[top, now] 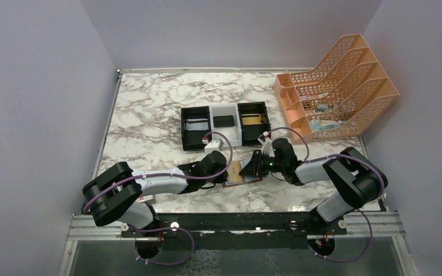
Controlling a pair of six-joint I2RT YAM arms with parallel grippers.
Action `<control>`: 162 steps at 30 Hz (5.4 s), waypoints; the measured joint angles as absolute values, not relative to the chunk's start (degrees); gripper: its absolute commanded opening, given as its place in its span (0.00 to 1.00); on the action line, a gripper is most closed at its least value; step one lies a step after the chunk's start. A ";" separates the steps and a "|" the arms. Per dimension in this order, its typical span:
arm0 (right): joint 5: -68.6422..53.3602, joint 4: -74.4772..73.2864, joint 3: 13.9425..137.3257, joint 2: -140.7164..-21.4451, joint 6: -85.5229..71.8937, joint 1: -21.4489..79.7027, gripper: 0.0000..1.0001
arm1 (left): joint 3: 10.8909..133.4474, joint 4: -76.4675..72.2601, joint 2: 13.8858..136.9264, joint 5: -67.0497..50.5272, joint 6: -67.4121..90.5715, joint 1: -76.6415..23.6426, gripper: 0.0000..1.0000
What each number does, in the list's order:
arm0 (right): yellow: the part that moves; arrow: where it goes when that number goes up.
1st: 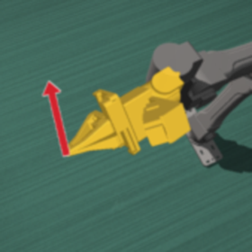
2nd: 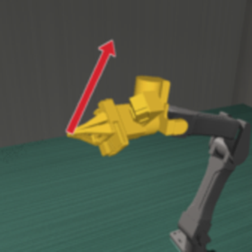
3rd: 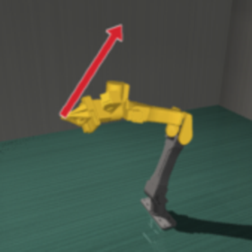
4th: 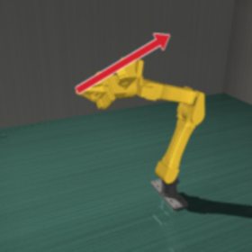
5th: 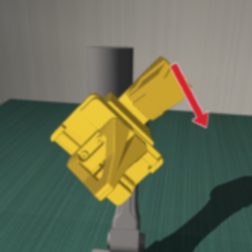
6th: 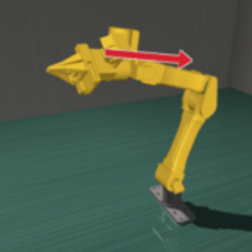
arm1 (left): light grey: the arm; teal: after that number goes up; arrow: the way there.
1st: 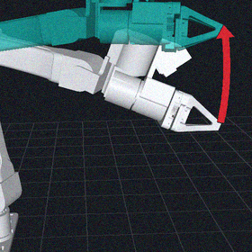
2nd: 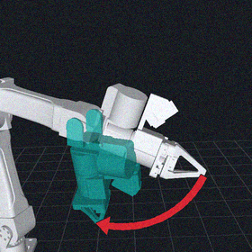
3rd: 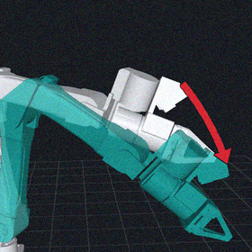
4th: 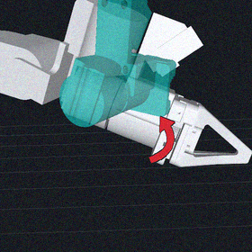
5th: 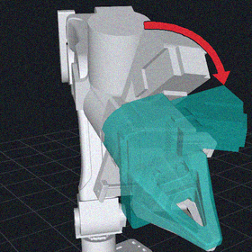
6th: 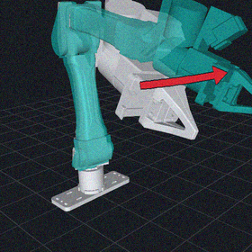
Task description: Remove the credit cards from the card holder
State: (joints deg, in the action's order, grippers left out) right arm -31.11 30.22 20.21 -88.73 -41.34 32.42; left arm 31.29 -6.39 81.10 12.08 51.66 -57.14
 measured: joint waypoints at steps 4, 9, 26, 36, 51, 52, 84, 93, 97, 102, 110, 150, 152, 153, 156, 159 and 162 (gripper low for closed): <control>-31.77 31.20 21.98 -91.22 -41.23 33.06 0.25 | 31.33 -6.39 81.17 12.10 51.22 -57.21 0.00; -31.48 31.66 23.38 -92.47 -40.91 33.58 0.13 | 31.40 -6.35 81.21 12.23 50.24 -57.21 0.00; -22.06 23.31 22.83 -85.47 -38.76 35.31 0.01 | 32.36 -7.18 82.61 12.27 49.23 -57.95 0.00; -20.75 22.17 22.65 -84.29 -38.65 35.31 0.04 | 32.36 -5.61 82.19 12.34 49.19 -58.24 0.00; -21.54 21.23 22.65 -84.09 -37.19 35.31 0.18 | 31.31 -4.23 79.46 12.29 49.65 -58.28 0.31; -21.63 21.23 22.65 -84.12 -37.19 35.31 0.18 | 31.14 -4.14 78.81 12.29 49.80 -58.30 0.32; -24.36 22.00 24.93 -87.29 -36.62 35.05 0.22 | 31.70 -9.26 82.96 12.27 50.43 -58.52 0.00; -25.08 23.38 25.36 -88.58 -34.63 34.41 0.01 | 32.25 -8.82 83.42 12.23 49.56 -58.52 0.00; -24.43 23.03 24.97 -87.44 -34.65 34.46 0.01 | 32.25 -8.84 83.40 12.25 49.52 -58.52 0.00; -22.85 20.93 23.83 -84.12 -34.74 34.89 0.01 | 32.25 -8.91 83.33 12.27 49.50 -58.52 0.00; -21.30 18.50 23.27 -81.19 -34.83 34.87 0.01 | 31.73 -8.03 82.67 12.36 49.23 -58.54 0.00; -17.17 13.28 22.59 -78.00 -35.90 34.48 0.01 | 35.99 -15.84 89.08 9.28 47.46 -58.63 0.19; -16.93 13.19 22.52 -77.52 -35.88 34.48 0.01 | 35.83 -15.75 88.88 9.47 47.94 -58.63 0.21; -16.88 13.13 22.50 -77.21 -35.88 34.48 0.01 | 35.64 -15.66 88.62 9.56 48.12 -58.63 0.22; -16.62 13.10 22.44 -76.75 -35.88 34.41 0.01 | 34.22 -15.35 87.07 9.91 48.53 -58.63 0.23; -16.49 13.08 22.33 -76.71 -35.88 34.39 0.01 | 33.56 -14.92 86.28 9.96 48.73 -58.63 0.23; -16.36 13.06 22.31 -76.69 -35.88 34.39 0.01 | 33.56 -14.92 86.28 9.96 48.77 -58.63 0.23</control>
